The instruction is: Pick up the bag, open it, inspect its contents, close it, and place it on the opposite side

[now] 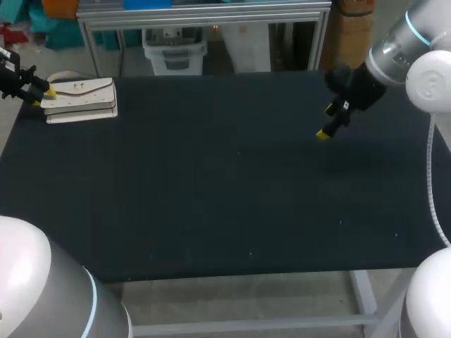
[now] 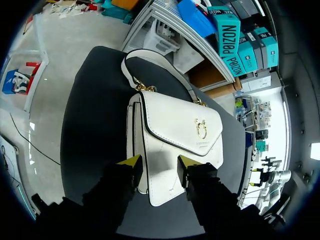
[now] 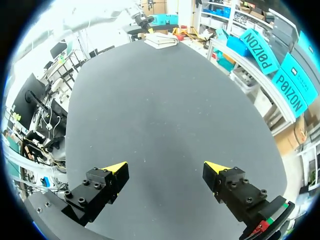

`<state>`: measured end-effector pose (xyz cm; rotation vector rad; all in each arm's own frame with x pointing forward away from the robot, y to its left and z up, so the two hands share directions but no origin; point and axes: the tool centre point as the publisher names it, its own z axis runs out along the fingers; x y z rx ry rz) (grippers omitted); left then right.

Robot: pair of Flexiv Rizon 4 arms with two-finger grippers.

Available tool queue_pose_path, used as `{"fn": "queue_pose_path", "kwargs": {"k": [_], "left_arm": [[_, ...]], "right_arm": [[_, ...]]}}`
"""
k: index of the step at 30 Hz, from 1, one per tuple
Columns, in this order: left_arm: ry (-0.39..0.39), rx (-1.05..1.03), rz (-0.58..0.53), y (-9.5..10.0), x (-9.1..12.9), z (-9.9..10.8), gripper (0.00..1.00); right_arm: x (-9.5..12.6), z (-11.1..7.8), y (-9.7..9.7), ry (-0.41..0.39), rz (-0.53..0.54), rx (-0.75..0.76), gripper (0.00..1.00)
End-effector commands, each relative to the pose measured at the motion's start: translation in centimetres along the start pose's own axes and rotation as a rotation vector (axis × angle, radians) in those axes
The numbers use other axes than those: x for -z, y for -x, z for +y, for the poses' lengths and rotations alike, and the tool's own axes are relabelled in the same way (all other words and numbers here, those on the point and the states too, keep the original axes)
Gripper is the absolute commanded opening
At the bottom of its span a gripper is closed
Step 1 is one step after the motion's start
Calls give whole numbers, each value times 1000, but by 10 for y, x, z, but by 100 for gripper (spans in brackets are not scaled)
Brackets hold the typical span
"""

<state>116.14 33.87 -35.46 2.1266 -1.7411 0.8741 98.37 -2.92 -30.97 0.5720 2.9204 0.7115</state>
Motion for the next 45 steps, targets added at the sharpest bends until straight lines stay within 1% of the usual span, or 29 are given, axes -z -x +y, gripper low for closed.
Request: {"fn": "queue_pose_path", "kwargs": {"k": [1,2,6,9,12,15,21,32,34,39,41,42,45], "left_arm": [[220,7,135,9,-7,-16,13],[221,8,136,9,-8,-16,0],[236,12,144,9,-9,-15,0],[249,11,151,9,-9,-13,0],[271,4,164,6,-10,-9,0],[299,4,181,1,-12,-5,0],[345,-2,210,-17,-18,9,0],[429,-35,272,-51,-28,34,0],[454,-35,292,-57,-30,39,0],[486,-51,281,-76,-35,58,0],[493,-56,282,-87,-38,67,0],[505,-65,301,-93,-40,73,0],[515,-72,308,-106,-44,83,0]], "right_arm": [[0,-4,-2,15,11,15,100],[-1,-4,-3,15,15,23,100],[-3,-5,-6,23,30,52,100],[-4,-7,-8,43,45,75,100],[-4,-9,-11,63,66,117,100],[-5,-10,-15,60,104,184,100],[-15,-7,-28,23,142,248,100],[-26,-5,-41,48,133,291,100],[-26,-5,-41,48,133,291,100],[-26,-5,-41,48,133,291,100],[-26,-5,-41,48,133,291,100],[-26,-5,-41,48,133,291,100],[-26,-5,-41,48,133,291,100]]}}
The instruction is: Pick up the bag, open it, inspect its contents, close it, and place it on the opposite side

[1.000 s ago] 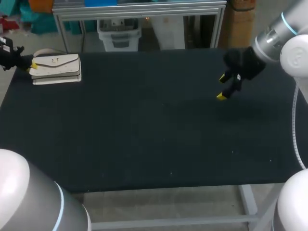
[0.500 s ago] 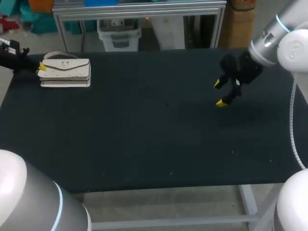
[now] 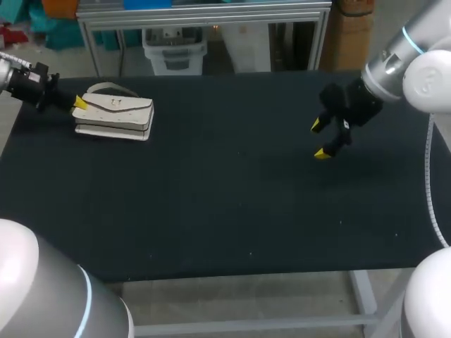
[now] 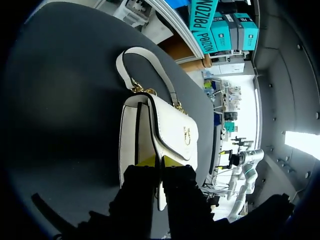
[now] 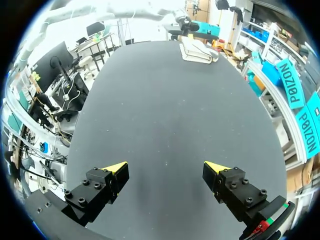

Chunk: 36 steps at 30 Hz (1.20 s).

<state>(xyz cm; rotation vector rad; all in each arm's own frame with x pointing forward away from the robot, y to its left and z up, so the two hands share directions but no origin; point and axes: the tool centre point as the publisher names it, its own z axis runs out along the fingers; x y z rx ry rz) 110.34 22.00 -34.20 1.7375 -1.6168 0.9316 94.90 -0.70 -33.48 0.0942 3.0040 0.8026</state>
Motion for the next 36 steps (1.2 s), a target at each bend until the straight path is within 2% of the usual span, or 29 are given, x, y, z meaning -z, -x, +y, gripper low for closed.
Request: {"fn": "queue_pose_path", "kwargs": {"k": [1,9,10,16,21,28,32,36], "left_arm": [[317,-11,6,-12,-12,2,0],[307,-20,30,-39,-45,27,0],[312,-13,65,-41,-50,31,0],[237,16,117,-56,-65,46,0],[185,27,169,-72,-74,42,0],[156,9,213,-111,-93,34,0],[142,4,230,-133,-111,36,0],[121,14,228,-144,-134,46,0]], "right_arm": [[0,0,0,1,0,1,100],[0,0,0,1,0,1,100],[0,0,0,1,0,1,100],[0,0,0,1,0,1,100],[0,0,0,1,0,1,100],[0,0,0,1,0,1,100],[0,0,0,1,0,1,100],[0,0,0,1,0,1,100]]}}
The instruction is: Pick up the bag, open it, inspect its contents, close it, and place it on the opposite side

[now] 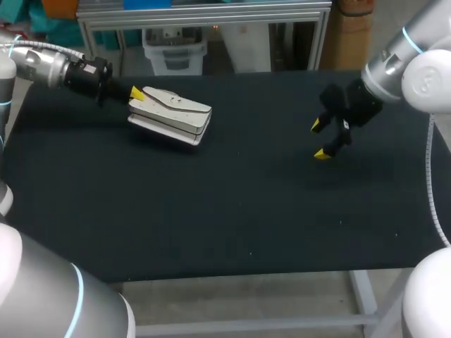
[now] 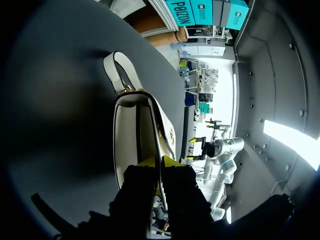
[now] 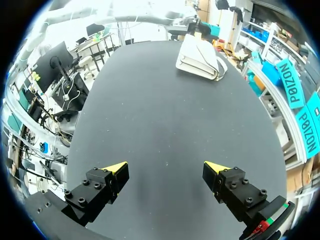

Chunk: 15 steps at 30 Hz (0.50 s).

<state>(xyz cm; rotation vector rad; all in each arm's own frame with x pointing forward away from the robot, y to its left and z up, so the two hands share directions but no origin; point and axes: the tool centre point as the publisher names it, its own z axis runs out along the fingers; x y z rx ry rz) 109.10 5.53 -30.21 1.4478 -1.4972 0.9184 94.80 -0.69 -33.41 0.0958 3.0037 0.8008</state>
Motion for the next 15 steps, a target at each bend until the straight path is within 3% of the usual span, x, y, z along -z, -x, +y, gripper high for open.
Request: {"fn": "queue_pose_path", "kwargs": {"k": [1,8,15], "left_arm": [[-78,10,-17,-8,-40,18,0],[-185,24,-3,-6,-70,42,0],[-225,56,-35,1,-77,58,0]], "right_arm": [[0,0,1,2,1,2,100],[0,0,1,2,1,2,100],[0,0,1,2,1,2,100]]}}
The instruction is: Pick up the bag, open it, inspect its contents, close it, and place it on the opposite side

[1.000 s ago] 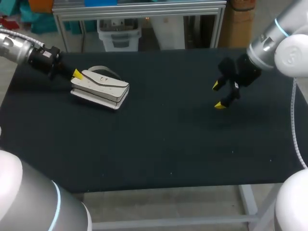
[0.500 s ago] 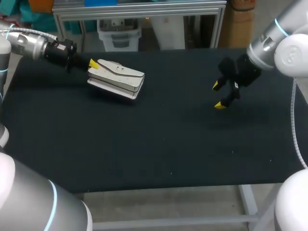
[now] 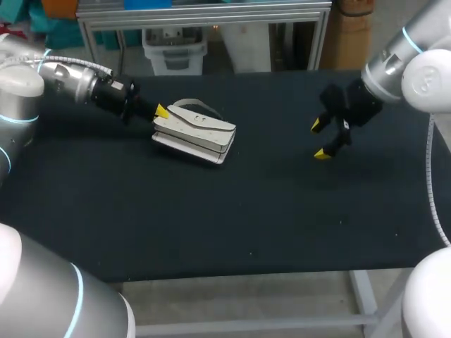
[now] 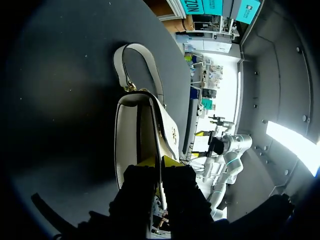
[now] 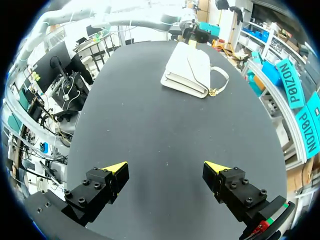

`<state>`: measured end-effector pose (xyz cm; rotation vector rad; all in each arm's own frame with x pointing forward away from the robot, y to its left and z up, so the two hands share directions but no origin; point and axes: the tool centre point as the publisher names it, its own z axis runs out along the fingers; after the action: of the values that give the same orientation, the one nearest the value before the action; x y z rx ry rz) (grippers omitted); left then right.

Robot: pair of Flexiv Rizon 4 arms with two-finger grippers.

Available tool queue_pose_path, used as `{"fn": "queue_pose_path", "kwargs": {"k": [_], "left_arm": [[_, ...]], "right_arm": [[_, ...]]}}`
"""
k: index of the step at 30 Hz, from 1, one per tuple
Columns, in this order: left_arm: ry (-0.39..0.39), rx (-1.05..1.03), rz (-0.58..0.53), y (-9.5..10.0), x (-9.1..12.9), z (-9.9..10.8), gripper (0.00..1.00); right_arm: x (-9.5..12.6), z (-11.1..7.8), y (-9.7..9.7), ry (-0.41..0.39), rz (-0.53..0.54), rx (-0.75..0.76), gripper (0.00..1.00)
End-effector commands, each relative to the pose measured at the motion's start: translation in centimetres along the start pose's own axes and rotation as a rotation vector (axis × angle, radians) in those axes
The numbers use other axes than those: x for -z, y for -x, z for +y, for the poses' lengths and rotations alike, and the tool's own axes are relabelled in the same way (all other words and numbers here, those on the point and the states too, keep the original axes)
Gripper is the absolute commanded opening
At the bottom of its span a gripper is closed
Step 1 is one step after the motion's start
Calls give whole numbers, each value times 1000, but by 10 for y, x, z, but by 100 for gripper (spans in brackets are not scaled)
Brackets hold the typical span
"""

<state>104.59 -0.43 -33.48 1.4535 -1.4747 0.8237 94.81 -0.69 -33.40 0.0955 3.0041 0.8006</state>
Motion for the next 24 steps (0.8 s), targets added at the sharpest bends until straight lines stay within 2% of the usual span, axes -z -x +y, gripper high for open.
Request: {"fn": "queue_pose_path", "kwargs": {"k": [1,20,22,24], "left_arm": [[-282,2,-10,-7,-7,18,0],[-282,2,-10,-7,-7,18,0],[-360,12,15,-8,-15,21,0],[-393,8,84,-10,-21,25,0]], "right_arm": [[0,-1,0,2,1,1,100],[0,-1,0,2,1,1,100],[0,-1,0,2,1,1,100],[0,-1,0,2,1,1,100]]}}
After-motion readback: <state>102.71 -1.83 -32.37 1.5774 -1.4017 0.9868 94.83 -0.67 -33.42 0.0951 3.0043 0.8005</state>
